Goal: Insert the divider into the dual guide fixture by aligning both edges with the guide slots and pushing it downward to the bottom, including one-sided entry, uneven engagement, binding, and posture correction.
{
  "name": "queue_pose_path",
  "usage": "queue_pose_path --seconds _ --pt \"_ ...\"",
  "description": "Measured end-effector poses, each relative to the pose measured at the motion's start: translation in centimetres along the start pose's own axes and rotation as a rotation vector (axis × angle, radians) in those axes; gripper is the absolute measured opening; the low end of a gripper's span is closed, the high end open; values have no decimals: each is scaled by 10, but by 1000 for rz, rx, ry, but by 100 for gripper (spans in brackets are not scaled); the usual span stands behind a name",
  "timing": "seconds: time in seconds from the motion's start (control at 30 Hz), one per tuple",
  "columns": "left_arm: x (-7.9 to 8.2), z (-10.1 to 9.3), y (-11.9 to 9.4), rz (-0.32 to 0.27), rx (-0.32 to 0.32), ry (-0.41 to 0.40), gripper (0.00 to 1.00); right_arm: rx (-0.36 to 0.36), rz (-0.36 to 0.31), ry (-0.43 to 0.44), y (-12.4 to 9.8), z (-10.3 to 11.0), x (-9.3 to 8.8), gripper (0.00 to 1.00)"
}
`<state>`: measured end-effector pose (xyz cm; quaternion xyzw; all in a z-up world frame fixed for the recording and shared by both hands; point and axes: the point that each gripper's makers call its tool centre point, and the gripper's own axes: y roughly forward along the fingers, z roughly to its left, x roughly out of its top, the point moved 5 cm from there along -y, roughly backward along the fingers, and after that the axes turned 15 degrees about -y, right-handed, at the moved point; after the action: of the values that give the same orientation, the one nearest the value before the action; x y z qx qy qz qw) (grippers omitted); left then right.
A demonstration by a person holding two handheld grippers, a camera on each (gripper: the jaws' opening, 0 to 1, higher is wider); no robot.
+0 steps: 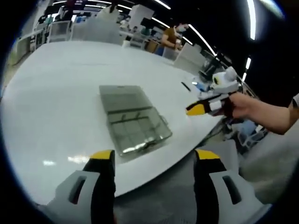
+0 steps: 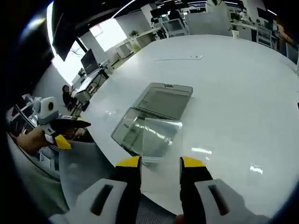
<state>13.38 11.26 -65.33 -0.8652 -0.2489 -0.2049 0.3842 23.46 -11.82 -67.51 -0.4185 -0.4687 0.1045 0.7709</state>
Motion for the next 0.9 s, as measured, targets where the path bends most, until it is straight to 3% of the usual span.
queue_pose_path --seconds 0.6,0.9 --pt "33 -20 18 -12 -158 -24 61 175 -127 29 -1 35 19 27" --pt "40 -34 24 -15 -324 -50 60 301 -197 50 -1 56 31 27"
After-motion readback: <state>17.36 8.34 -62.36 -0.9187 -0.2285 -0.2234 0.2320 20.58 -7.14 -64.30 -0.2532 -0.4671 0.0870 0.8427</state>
